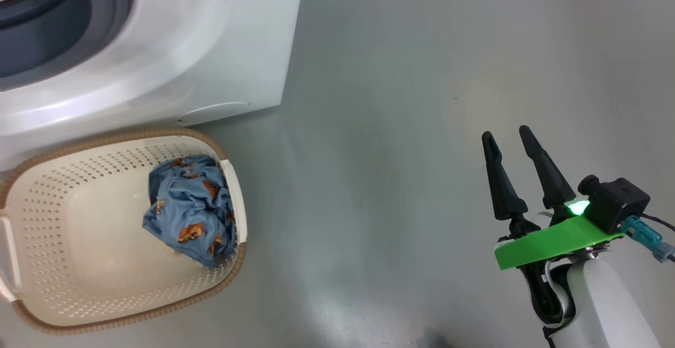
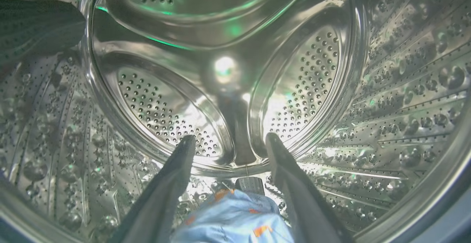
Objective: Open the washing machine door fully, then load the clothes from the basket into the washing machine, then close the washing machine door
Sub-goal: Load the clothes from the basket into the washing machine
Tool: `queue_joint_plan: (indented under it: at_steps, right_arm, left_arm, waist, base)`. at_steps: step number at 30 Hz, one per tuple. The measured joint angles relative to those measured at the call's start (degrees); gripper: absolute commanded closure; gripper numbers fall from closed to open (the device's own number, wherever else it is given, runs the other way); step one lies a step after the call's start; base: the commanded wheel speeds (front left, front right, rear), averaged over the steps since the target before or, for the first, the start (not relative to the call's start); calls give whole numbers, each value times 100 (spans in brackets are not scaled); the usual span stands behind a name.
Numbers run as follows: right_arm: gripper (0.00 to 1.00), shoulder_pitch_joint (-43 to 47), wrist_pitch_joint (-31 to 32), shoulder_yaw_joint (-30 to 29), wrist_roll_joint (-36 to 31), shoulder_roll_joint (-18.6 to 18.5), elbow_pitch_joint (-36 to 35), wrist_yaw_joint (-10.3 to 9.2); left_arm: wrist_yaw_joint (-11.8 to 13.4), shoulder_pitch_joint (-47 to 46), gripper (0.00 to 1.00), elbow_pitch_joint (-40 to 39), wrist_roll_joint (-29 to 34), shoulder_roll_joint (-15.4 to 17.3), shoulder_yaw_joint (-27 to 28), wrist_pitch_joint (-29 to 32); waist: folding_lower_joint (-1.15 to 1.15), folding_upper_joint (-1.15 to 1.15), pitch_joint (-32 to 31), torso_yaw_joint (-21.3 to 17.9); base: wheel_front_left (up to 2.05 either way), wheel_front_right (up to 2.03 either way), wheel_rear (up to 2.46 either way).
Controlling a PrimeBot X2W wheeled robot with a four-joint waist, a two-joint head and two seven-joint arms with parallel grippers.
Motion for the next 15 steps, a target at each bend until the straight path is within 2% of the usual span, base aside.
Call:
queue_joint_plan:
  at_steps: [6, 15]
  right_arm:
    - [0, 0, 0, -3, 0, -46, 13, 0]
    - [0, 46, 0, -75, -1, -218, -13, 0]
  left_arm:
    - [-62, 395, 0, -23, 75, -197, 147, 0]
    - [-122, 1497, 0, -532, 97, -600, 288, 0]
  waist:
    - [0, 0, -109, 62]
    - [0, 0, -440, 192]
  base:
    - [0, 0, 0]
    - [0, 0, 0]
